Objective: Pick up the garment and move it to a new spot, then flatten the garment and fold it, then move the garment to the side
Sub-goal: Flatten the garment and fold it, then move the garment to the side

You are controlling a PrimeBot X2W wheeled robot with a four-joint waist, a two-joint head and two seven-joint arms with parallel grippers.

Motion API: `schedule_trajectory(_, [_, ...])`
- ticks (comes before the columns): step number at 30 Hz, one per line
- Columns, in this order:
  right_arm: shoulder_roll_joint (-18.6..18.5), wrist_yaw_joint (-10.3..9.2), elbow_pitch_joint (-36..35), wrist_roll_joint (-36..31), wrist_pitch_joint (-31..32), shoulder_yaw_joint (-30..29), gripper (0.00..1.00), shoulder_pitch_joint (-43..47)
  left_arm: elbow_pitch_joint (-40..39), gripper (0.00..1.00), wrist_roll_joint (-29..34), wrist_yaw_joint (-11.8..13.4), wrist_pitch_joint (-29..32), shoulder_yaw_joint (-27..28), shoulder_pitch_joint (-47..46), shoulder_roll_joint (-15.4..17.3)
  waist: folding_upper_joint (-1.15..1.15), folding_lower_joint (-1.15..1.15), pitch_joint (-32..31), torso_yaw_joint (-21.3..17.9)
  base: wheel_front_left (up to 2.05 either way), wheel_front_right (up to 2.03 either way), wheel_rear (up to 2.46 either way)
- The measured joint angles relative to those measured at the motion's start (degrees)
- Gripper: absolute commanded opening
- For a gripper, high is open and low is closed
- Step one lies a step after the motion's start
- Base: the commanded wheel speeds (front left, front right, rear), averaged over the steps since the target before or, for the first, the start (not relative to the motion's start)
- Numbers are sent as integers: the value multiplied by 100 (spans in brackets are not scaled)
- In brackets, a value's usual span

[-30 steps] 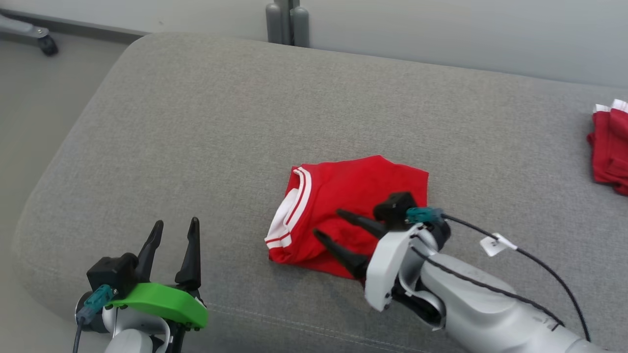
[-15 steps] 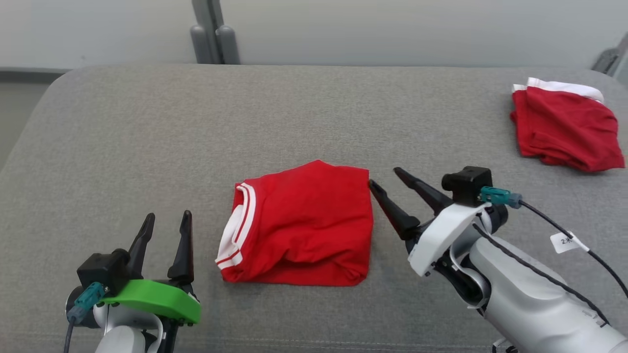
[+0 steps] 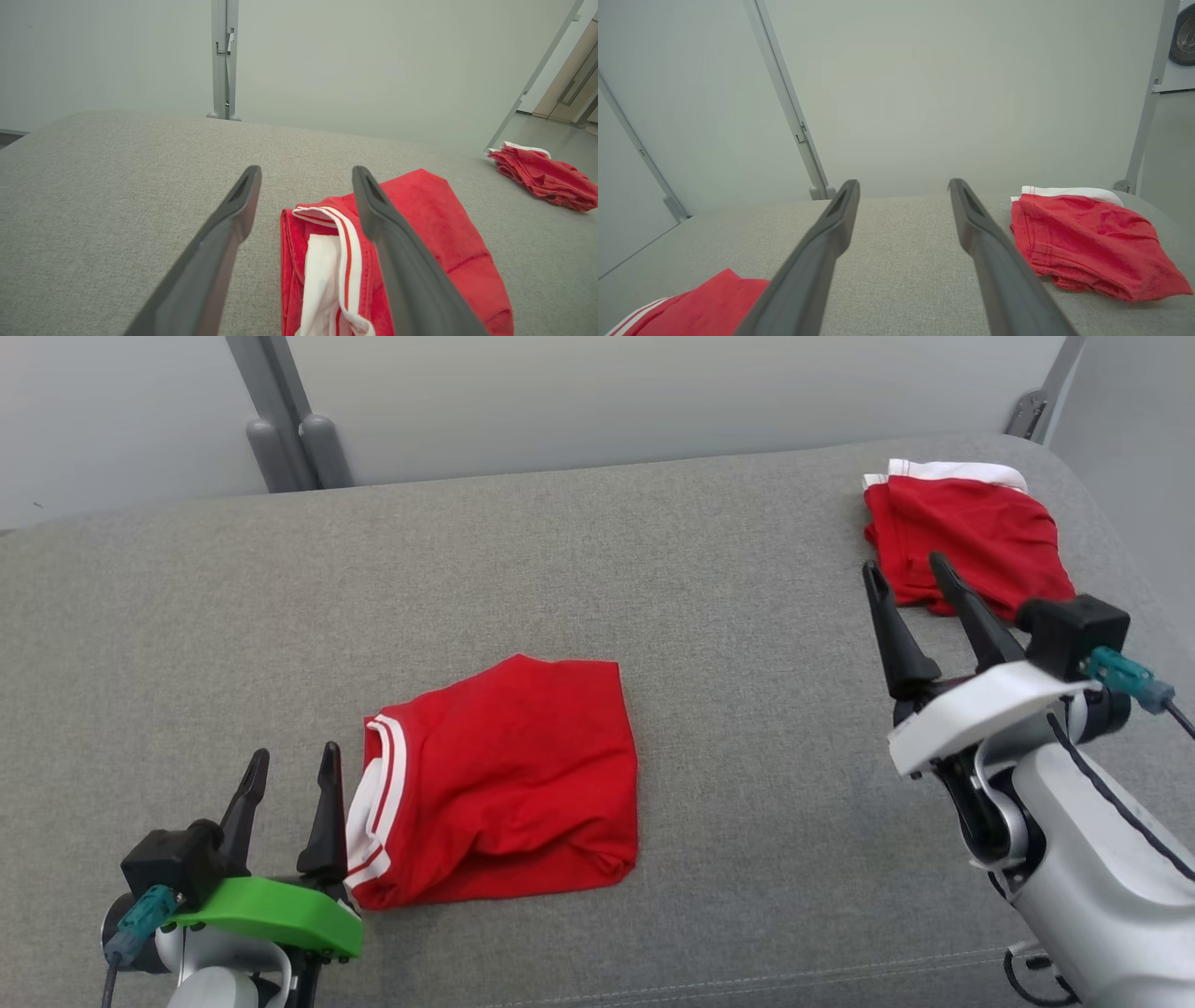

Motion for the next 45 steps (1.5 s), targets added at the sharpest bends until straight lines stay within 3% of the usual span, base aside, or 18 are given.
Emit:
schedule_trajectory(14, [148, -24, -464, -326, 1, -291, 100, 1000, -24, 100, 5, 0, 0, 12, 2, -9, 0, 0, -8, 65, 0, 0, 0])
schedule_trajectory(31, [250, 178, -609, -576, 1, -403, 100, 1419, -11, 100, 11, 0, 0, -9, 8, -55, 0, 0, -51, 263, 0, 0, 0])
schedule_trajectory(45, [469, 612, 111, -458, 323, 124, 100, 1397, 24, 100, 110, -2, 0, -220, 7, -81, 0, 0, -8, 543, 0, 0, 0])
